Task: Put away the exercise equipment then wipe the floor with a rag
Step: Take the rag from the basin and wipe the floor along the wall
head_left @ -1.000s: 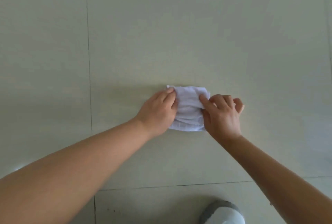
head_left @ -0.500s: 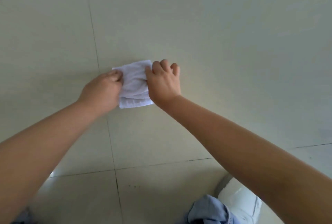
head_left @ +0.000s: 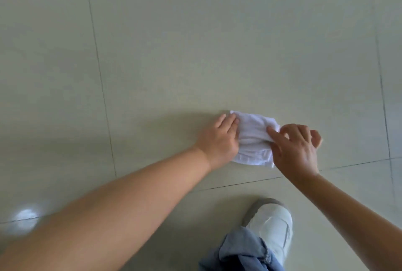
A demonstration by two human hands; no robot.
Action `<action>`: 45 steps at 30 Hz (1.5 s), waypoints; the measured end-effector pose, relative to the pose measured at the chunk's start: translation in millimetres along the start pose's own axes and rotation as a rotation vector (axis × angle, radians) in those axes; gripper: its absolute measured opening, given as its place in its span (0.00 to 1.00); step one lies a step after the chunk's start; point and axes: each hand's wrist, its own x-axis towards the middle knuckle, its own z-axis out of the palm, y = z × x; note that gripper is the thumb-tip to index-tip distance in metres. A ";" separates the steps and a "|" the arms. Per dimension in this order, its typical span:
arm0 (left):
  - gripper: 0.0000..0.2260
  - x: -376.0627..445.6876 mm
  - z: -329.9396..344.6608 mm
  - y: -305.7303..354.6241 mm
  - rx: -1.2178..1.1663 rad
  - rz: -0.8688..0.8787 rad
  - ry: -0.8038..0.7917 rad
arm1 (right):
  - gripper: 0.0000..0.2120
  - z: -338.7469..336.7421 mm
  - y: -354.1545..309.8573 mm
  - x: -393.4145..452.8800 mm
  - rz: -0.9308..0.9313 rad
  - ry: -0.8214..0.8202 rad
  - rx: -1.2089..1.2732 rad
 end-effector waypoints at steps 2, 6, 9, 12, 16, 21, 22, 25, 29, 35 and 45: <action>0.20 46.1 -29.7 8.9 0.005 -0.035 -0.057 | 0.13 -5.1 25.8 22.6 0.125 0.048 -0.016; 0.19 111.9 -53.0 -16.9 0.028 -0.199 -0.125 | 0.14 -14.9 33.6 103.4 0.246 0.053 -0.048; 0.19 121.1 -66.4 -68.8 0.055 -0.338 -0.044 | 0.16 -19.4 6.9 174.1 0.188 0.023 -0.044; 0.17 103.1 -73.5 -126.7 0.048 -0.477 0.024 | 0.16 -19.8 -45.5 226.4 0.094 -0.026 -0.014; 0.15 32.3 -50.7 -186.8 0.140 -0.500 0.070 | 0.17 0.2 -122.3 234.9 0.020 -0.083 0.089; 0.17 -39.2 -18.4 -166.4 0.160 -0.389 0.040 | 0.18 26.5 -129.2 162.9 -0.096 0.071 0.110; 0.17 -35.9 -18.9 -152.3 0.144 -0.325 0.057 | 0.18 29.1 -112.7 151.1 -0.118 0.081 0.111; 0.18 23.8 -26.1 -121.0 0.072 -0.236 0.057 | 0.17 16.6 -48.6 148.3 -0.069 0.132 0.043; 0.20 134.7 -67.2 -102.3 -0.022 -0.238 0.071 | 0.16 -17.8 18.2 205.8 0.213 0.025 -0.051; 0.21 185.8 -102.5 -161.1 0.151 -0.398 0.198 | 0.19 -34.7 6.7 309.3 0.176 -0.066 -0.169; 0.12 31.4 -64.4 -271.1 0.138 -0.875 -0.078 | 0.20 -8.3 -180.3 337.4 -0.371 -0.180 -0.124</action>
